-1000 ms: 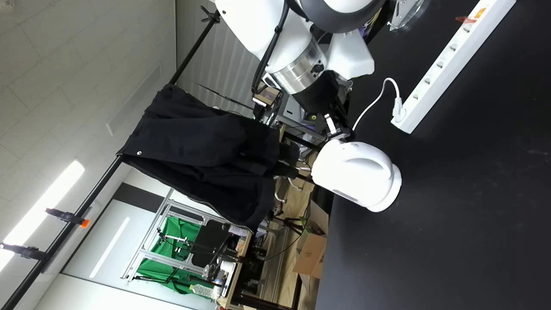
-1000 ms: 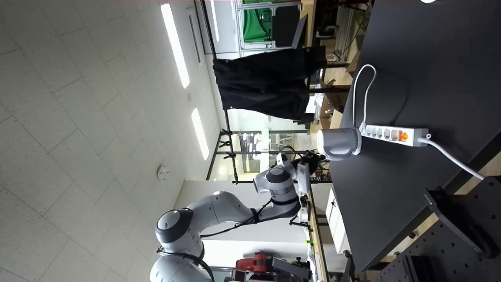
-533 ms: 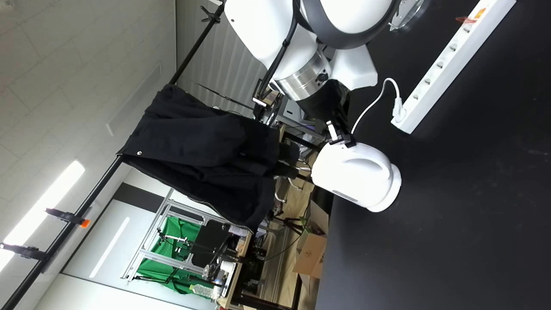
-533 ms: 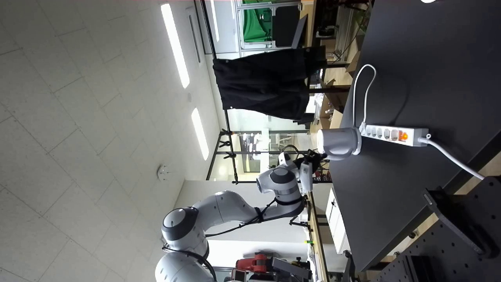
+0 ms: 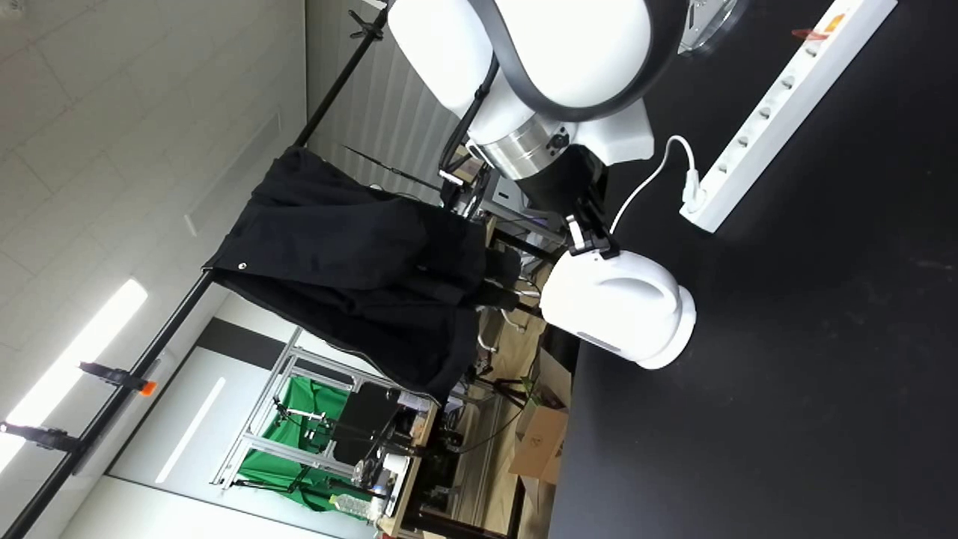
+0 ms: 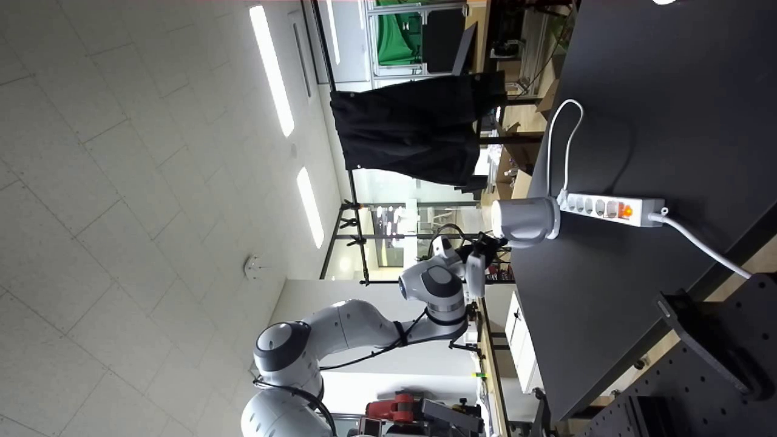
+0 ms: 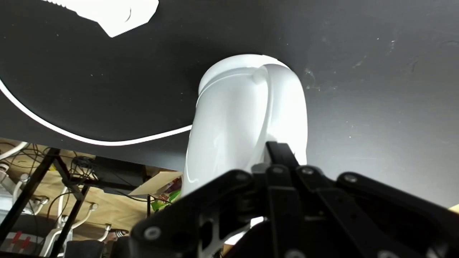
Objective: Press the button on the kettle
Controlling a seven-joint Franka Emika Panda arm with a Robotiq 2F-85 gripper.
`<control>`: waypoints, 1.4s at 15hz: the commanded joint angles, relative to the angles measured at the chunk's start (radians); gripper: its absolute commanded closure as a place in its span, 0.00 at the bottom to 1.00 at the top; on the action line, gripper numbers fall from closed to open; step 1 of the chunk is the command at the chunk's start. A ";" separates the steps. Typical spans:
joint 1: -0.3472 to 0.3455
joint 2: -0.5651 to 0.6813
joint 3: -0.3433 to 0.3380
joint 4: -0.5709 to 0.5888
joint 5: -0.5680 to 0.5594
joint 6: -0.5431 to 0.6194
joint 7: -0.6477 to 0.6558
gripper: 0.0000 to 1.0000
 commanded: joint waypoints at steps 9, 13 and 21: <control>0.012 -0.176 -0.038 -0.010 0.064 -0.202 -0.011 1.00; 0.062 -0.292 -0.128 -0.024 0.041 -0.358 -0.002 1.00; -0.037 -0.420 -0.073 -0.021 -0.239 -0.598 0.155 0.33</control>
